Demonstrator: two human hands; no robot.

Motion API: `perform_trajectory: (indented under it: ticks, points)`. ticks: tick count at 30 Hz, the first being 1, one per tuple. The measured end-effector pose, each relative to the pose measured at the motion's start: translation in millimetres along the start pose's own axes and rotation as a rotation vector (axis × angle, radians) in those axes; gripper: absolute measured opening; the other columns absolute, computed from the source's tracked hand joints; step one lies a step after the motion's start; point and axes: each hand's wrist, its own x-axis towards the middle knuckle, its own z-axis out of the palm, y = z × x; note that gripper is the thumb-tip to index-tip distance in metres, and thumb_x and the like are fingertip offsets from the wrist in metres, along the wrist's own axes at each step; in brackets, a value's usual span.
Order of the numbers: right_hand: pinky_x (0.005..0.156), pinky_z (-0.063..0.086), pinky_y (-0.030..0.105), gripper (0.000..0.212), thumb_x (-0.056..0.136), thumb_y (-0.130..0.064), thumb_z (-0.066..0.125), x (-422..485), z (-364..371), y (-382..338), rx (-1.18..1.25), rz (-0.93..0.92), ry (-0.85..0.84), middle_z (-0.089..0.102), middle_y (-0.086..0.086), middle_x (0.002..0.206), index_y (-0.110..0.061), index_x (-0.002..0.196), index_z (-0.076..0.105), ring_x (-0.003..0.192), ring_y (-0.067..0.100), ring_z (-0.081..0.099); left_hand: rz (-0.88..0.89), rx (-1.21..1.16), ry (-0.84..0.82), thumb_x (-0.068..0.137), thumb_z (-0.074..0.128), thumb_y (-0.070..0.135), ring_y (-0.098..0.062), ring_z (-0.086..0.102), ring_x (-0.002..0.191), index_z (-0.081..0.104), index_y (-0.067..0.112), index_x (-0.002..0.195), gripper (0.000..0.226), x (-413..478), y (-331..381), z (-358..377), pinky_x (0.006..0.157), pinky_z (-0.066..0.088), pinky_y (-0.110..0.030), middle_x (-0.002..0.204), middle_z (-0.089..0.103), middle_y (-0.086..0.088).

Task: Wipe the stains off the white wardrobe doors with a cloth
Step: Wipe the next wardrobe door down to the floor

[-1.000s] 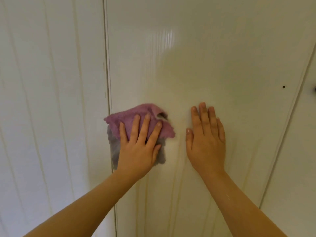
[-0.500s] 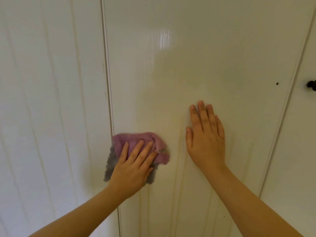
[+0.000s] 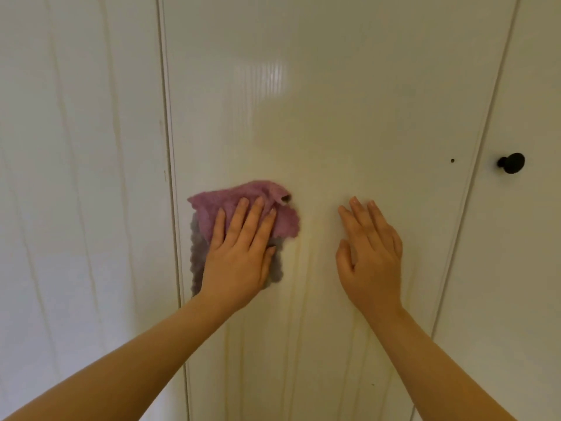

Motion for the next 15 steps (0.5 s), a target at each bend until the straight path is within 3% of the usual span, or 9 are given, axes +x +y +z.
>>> perform_trajectory:
  ticks: [3,5,7,9,12,15]
  points:
    - [0.100,0.029,0.035,0.048,0.083,-0.014,0.040,-5,-3,4,-0.001,0.028,-0.008,0.045,0.002,0.137,-0.014,0.131,0.041,0.130,0.021,0.034,0.128,-0.005,0.007,0.104,0.016,0.036,-0.025,0.001,0.146,0.004,0.014,0.152,0.055,-31,8,16,0.118,0.002,-0.047,0.159,0.005,-0.009]
    - [0.100,0.028,0.036,0.050,0.083,-0.016,0.040,-7,-7,9,0.007,0.049,-0.034,0.048,0.006,0.137,-0.013,0.132,0.039,0.130,0.021,0.033,0.244,0.000,-0.039,0.104,0.016,0.035,-0.022,-0.001,0.146,0.003,0.015,0.152,0.054,-55,5,17,0.118,0.002,-0.045,0.160,0.000,-0.006]
    - [0.100,0.027,0.036,0.049,0.083,-0.017,0.039,-9,-11,13,0.007,0.070,-0.047,0.049,0.008,0.136,-0.013,0.132,0.039,0.130,0.021,0.033,0.240,-0.002,-0.051,0.103,0.014,0.036,-0.024,0.005,0.146,0.013,0.013,0.151,0.053,-42,-3,8,0.117,0.002,-0.043,0.154,0.020,-0.013]
    - [0.100,0.025,0.034,0.048,0.083,-0.017,0.039,-9,-13,15,0.014,0.088,-0.050,0.049,0.010,0.136,-0.014,0.130,0.040,0.130,0.020,0.032,0.099,-0.027,0.024,0.102,0.019,0.036,-0.031,0.019,0.140,0.027,0.007,0.144,0.051,-2,-10,-2,0.115,0.007,-0.046,0.143,0.040,-0.020]
    - [0.102,0.024,0.032,0.047,0.083,-0.017,0.040,-7,-14,15,0.053,0.106,-0.037,0.048,0.010,0.136,-0.015,0.130,0.040,0.130,0.020,0.032,-0.087,-0.082,0.192,0.094,0.042,0.028,-0.036,0.031,0.132,0.039,0.009,0.135,0.045,66,-19,-12,0.110,0.016,-0.054,0.138,0.047,-0.023]
    - [0.102,0.023,0.030,0.048,0.082,-0.017,0.041,-8,-13,13,0.084,0.103,-0.025,0.047,0.010,0.136,-0.015,0.130,0.039,0.129,0.020,0.034,-0.045,-0.122,0.292,0.083,0.052,0.024,-0.033,0.035,0.127,0.043,0.012,0.129,0.049,97,-15,-14,0.107,0.018,-0.061,0.128,0.051,-0.019]
